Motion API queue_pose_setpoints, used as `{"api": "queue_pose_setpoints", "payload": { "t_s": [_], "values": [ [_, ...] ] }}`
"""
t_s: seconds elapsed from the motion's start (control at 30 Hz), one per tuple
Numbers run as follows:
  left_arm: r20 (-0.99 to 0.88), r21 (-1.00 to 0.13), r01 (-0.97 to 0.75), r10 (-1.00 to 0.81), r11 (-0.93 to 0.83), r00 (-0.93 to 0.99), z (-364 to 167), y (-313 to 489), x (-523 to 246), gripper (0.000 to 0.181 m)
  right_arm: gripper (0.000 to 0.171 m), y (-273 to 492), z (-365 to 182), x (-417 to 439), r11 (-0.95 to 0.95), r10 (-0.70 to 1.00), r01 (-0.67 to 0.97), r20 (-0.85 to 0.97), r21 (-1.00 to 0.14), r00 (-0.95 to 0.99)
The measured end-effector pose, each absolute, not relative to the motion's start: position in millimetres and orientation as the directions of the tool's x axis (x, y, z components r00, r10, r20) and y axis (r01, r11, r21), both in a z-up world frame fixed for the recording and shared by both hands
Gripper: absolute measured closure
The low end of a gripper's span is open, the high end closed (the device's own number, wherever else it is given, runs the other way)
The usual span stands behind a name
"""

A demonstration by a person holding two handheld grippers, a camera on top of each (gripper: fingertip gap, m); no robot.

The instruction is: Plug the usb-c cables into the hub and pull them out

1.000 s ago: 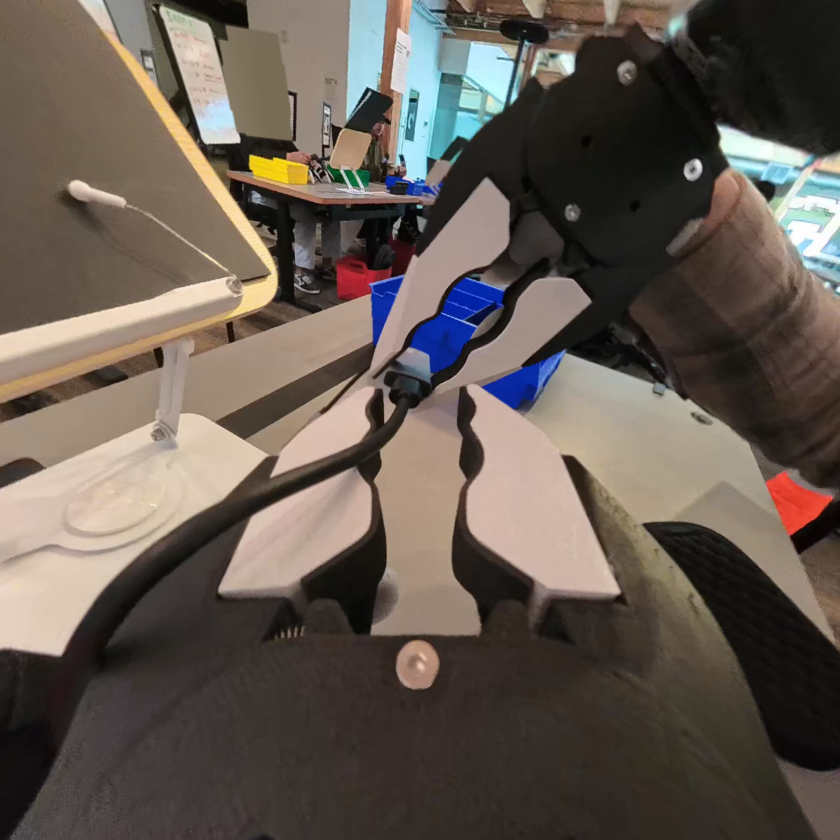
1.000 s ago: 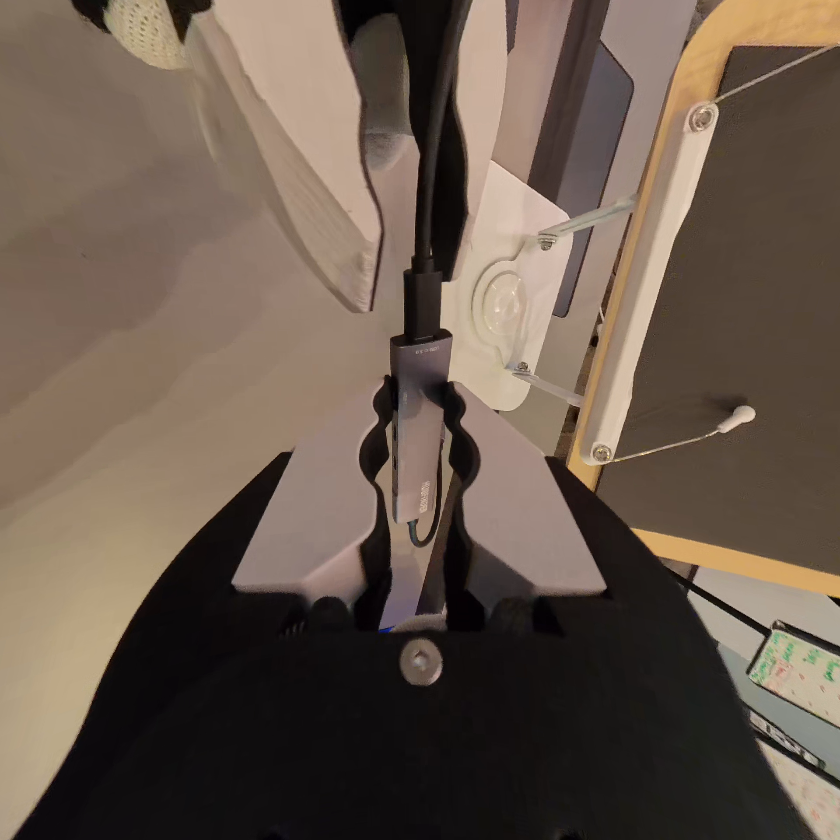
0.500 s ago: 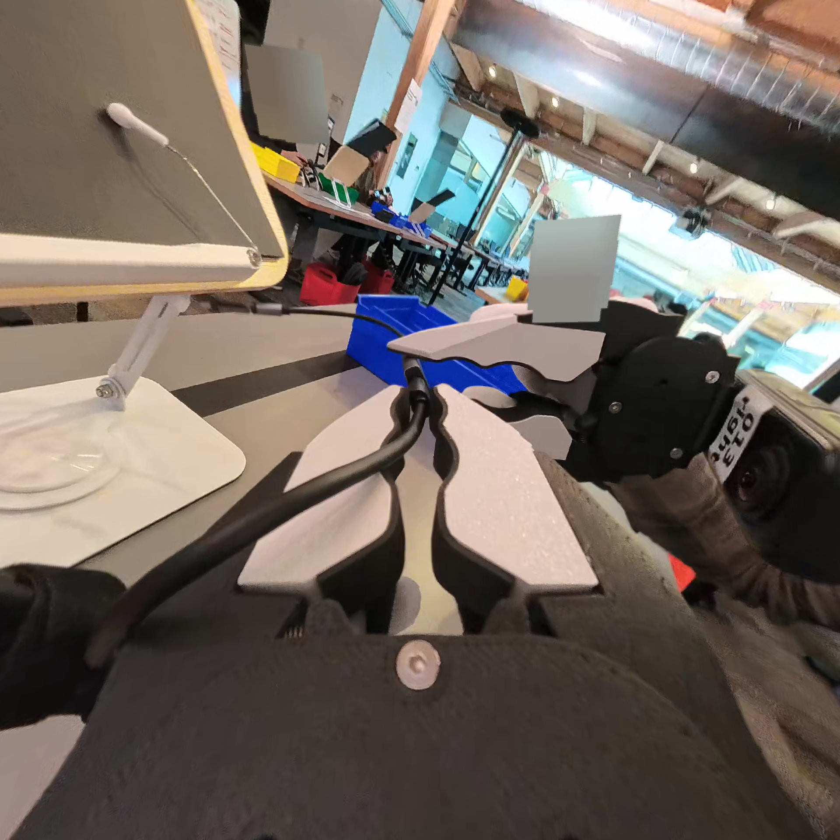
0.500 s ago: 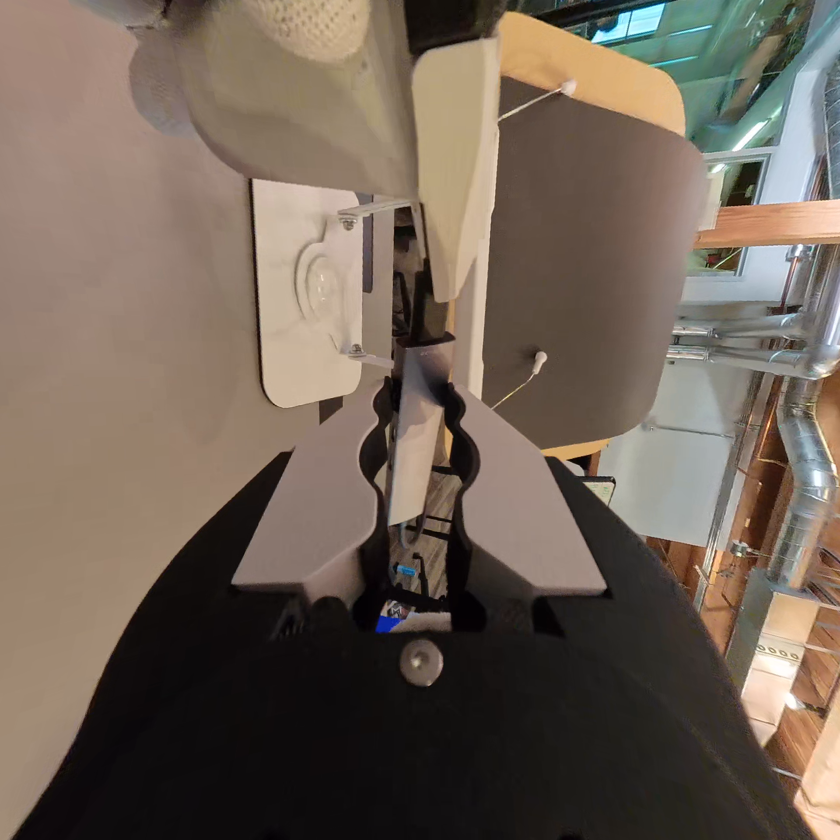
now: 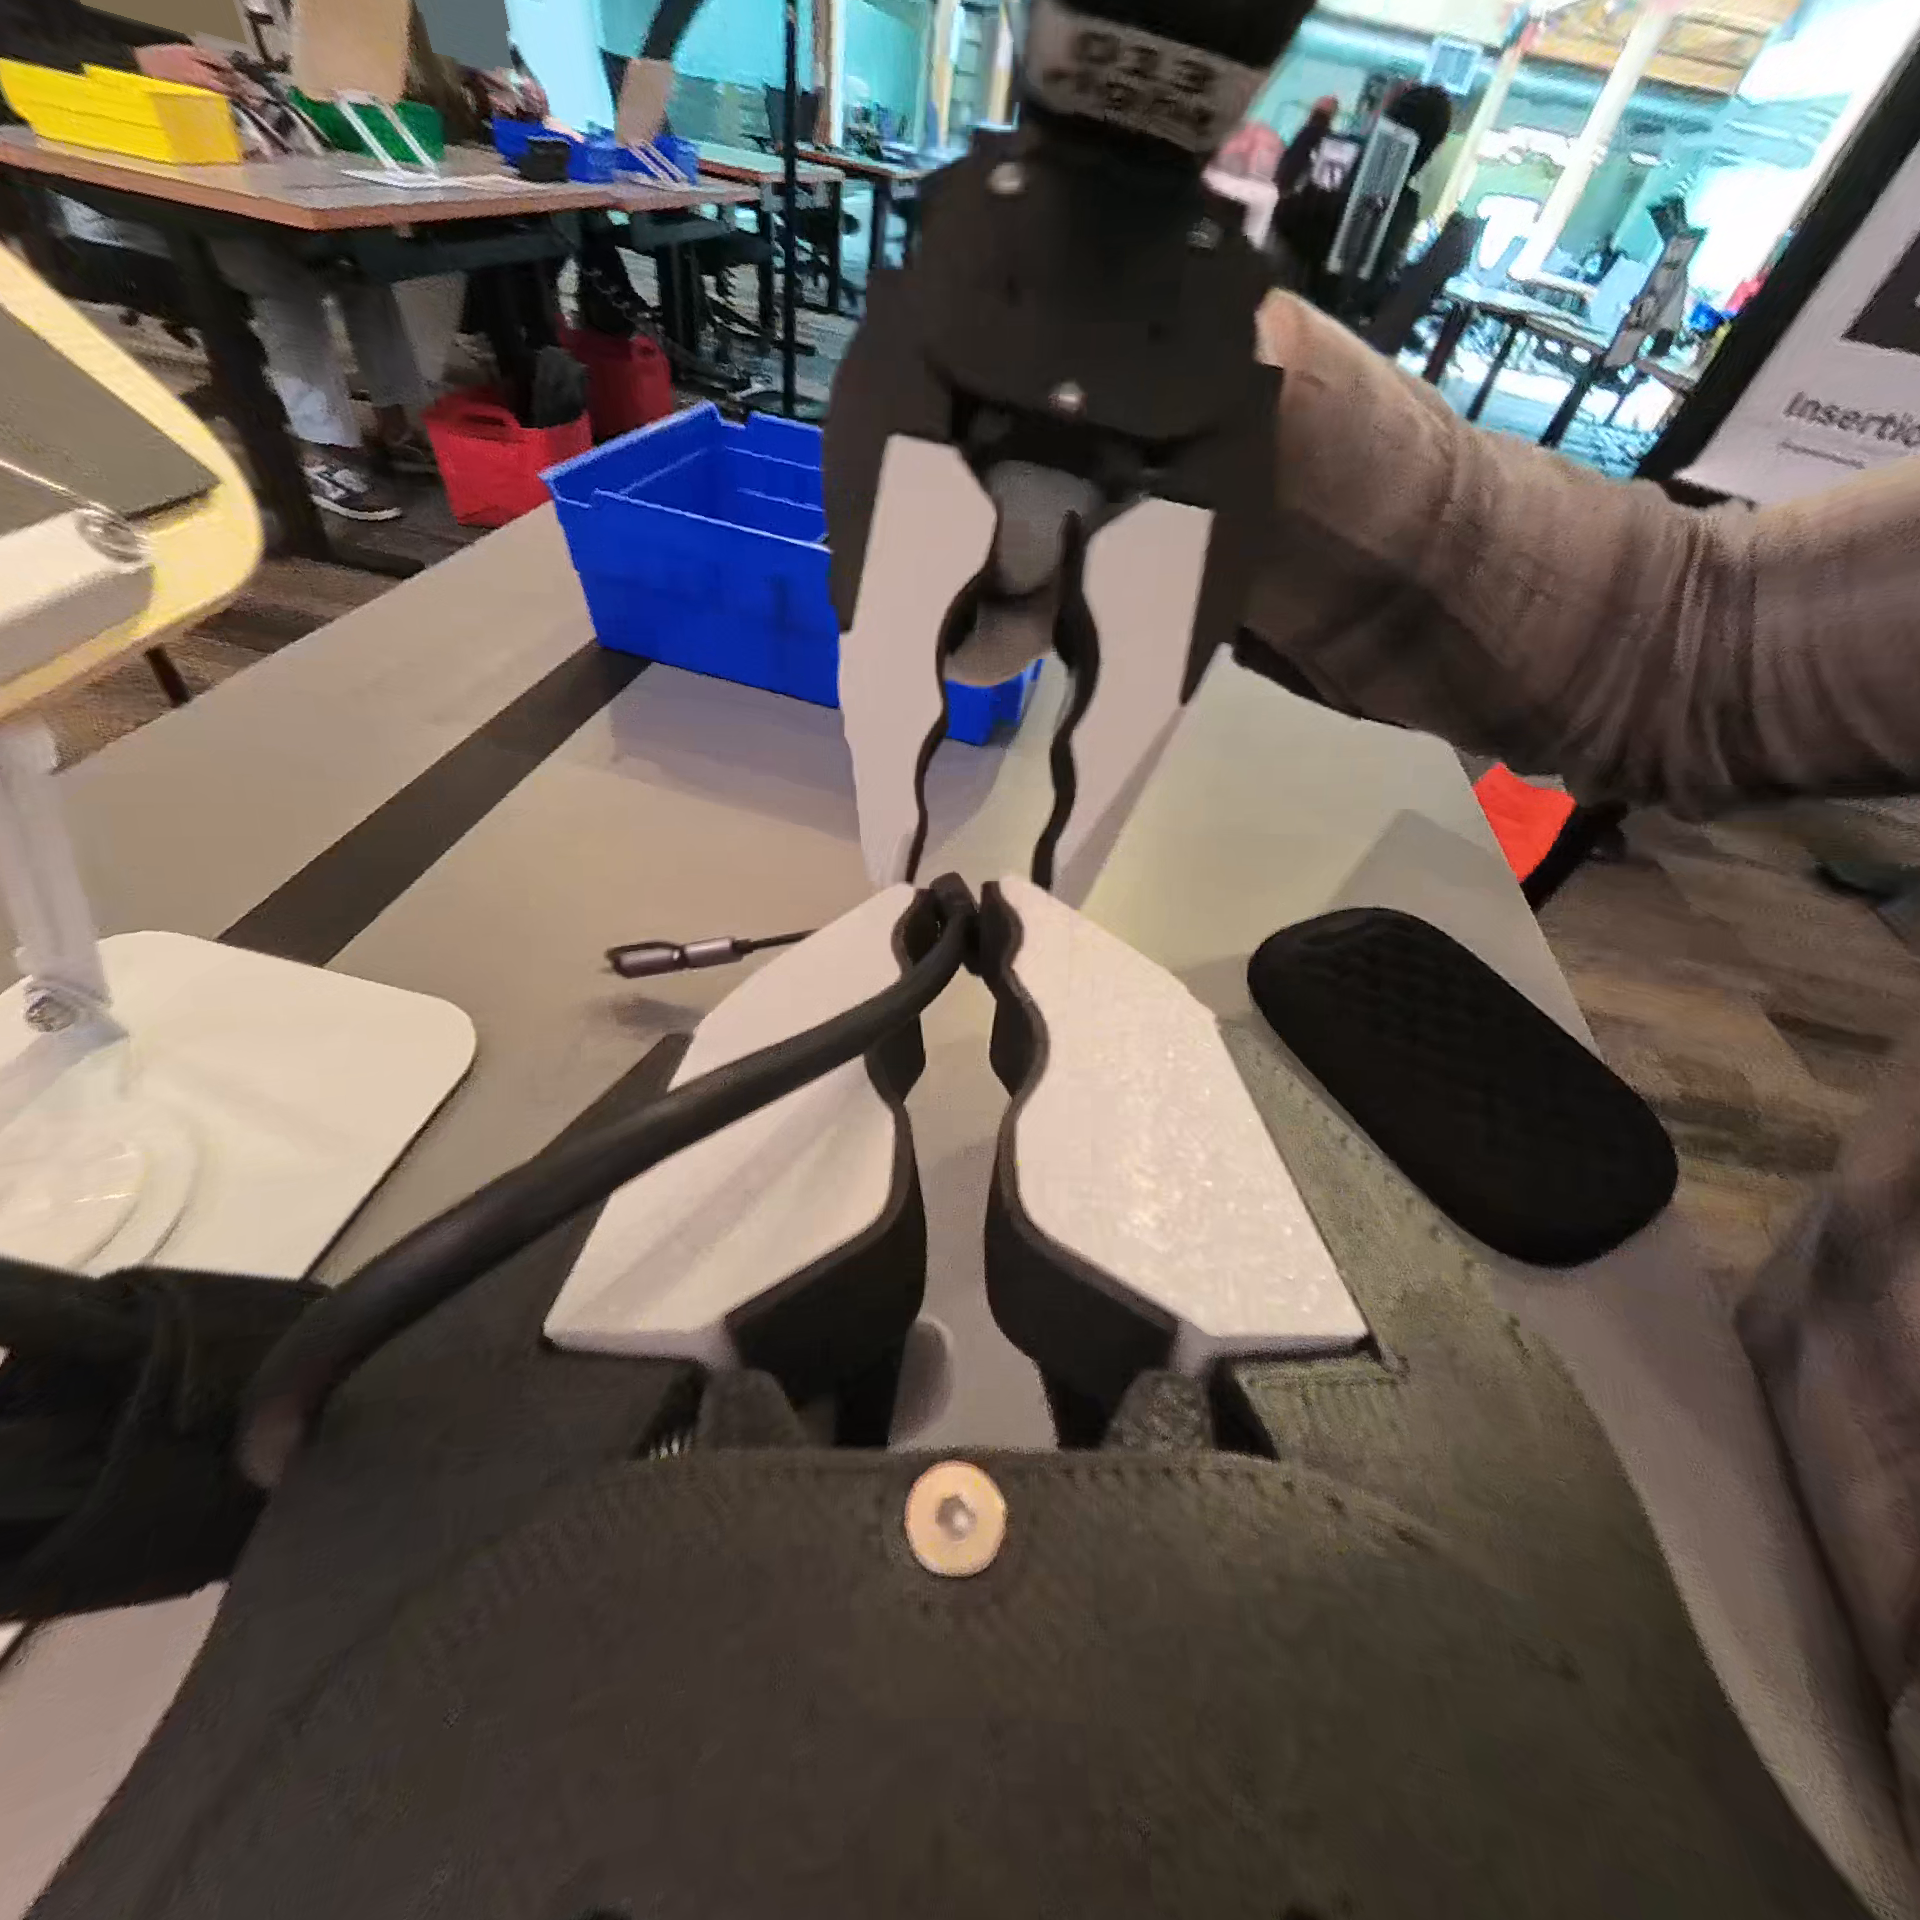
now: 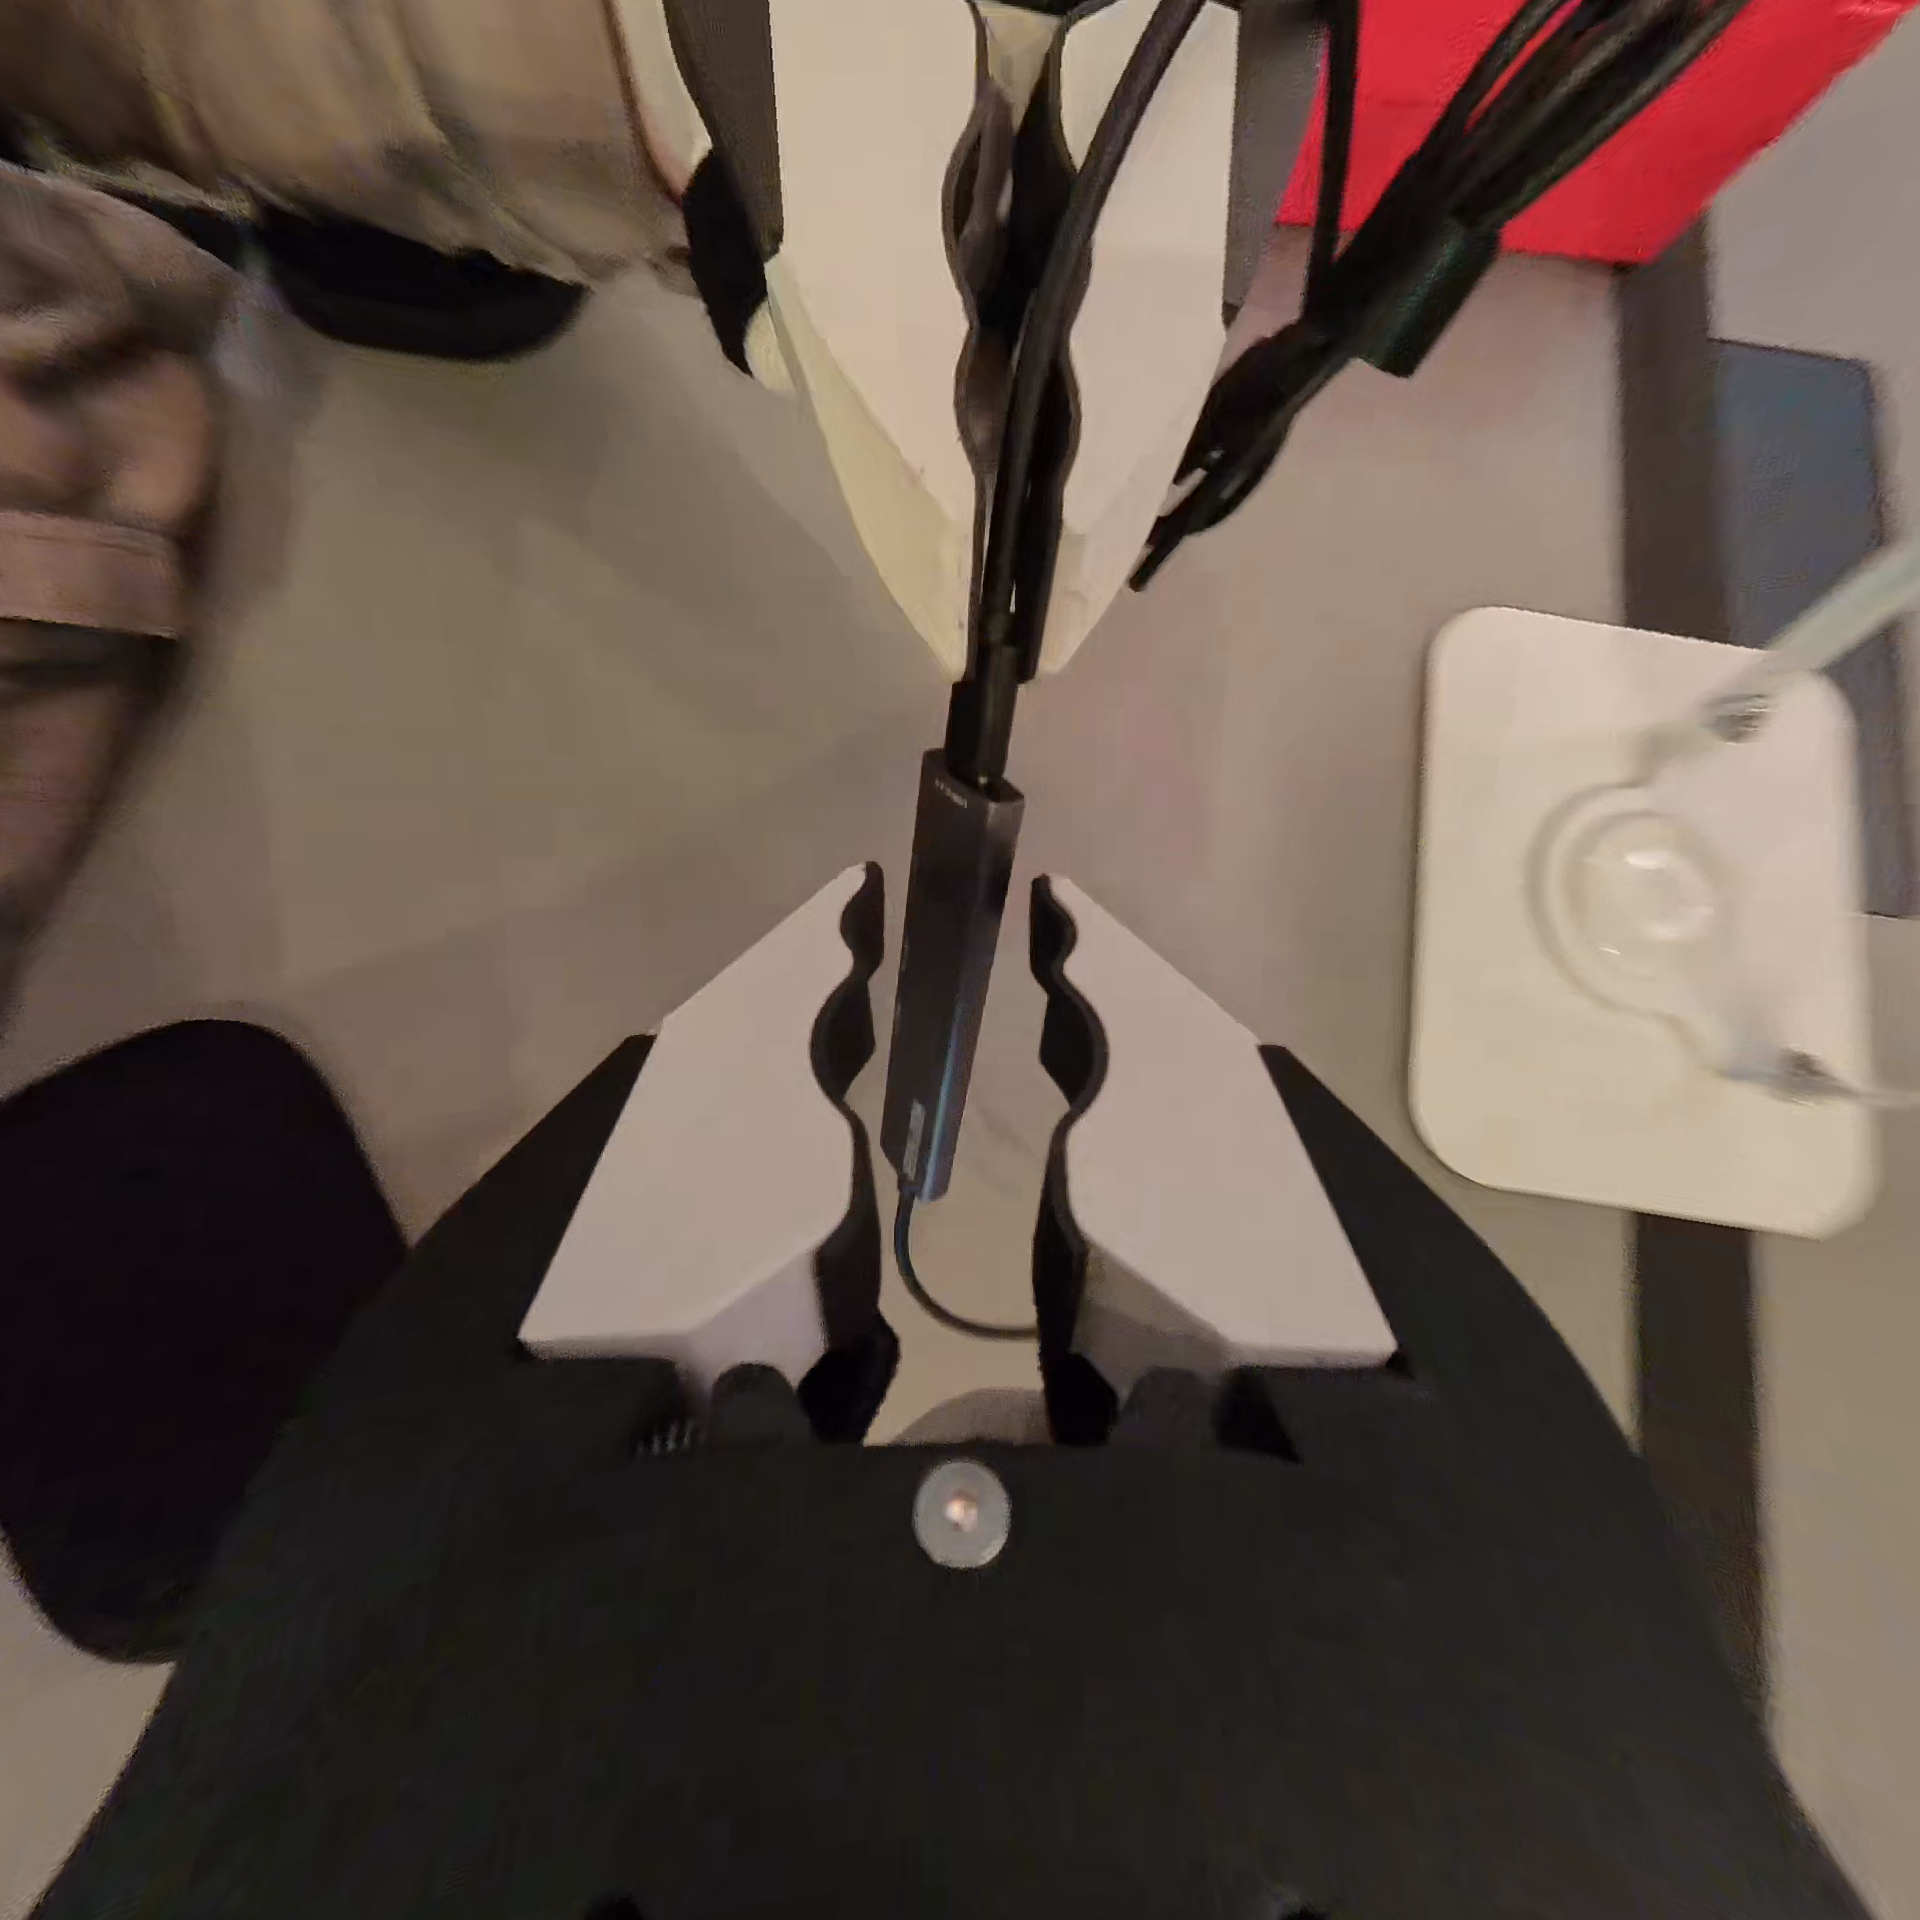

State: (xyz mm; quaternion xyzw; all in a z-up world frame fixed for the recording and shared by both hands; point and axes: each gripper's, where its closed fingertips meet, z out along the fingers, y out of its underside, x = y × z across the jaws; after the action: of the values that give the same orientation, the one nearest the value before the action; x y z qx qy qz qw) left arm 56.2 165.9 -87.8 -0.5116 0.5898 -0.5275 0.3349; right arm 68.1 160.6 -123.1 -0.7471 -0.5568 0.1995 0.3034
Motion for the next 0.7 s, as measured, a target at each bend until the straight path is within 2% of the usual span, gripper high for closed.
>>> {"api": "queue_pose_setpoints", "payload": {
  "t_s": [0.07, 0.17, 0.27, 0.4, 0.47, 0.7],
  "values": [
    [0.144, -0.961, -0.268, -0.947, -0.065, -0.287, -93, 160, 56, 0.173, 0.158, 155, -129, 62, -0.228, 0.963, 0.674, -0.062, -0.703, 0.262],
    [0.167, -0.958, -0.275, -0.940, -0.082, -0.298, -97, 161, 55, 0.173, 0.164, 153, -135, 57, -0.295, 0.952, 0.598, -0.172, -0.745, 0.255],
    [0.225, -0.939, -0.315, -0.936, -0.135, -0.270, -107, 169, 56, 0.171, 0.164, 155, -141, 57, -0.382, 0.921, 0.510, -0.272, -0.771, 0.278],
    [0.292, -0.889, -0.425, -0.927, -0.171, -0.237, -131, 178, 50, 0.157, 0.165, 157, -159, 66, -0.476, 0.873, 0.448, -0.343, -0.757, 0.346],
    [0.321, -0.863, -0.468, -0.923, -0.192, -0.213, -139, 183, 47, 0.155, 0.165, 159, -169, 73, -0.519, 0.845, 0.425, -0.370, -0.742, 0.385],
    [0.181, -0.760, -0.647, -0.977, -0.064, -0.115, -176, 198, 32, 0.154, 0.165, 162, -206, 83, -0.618, 0.770, 0.388, -0.427, -0.684, 0.474]
  ]
}}
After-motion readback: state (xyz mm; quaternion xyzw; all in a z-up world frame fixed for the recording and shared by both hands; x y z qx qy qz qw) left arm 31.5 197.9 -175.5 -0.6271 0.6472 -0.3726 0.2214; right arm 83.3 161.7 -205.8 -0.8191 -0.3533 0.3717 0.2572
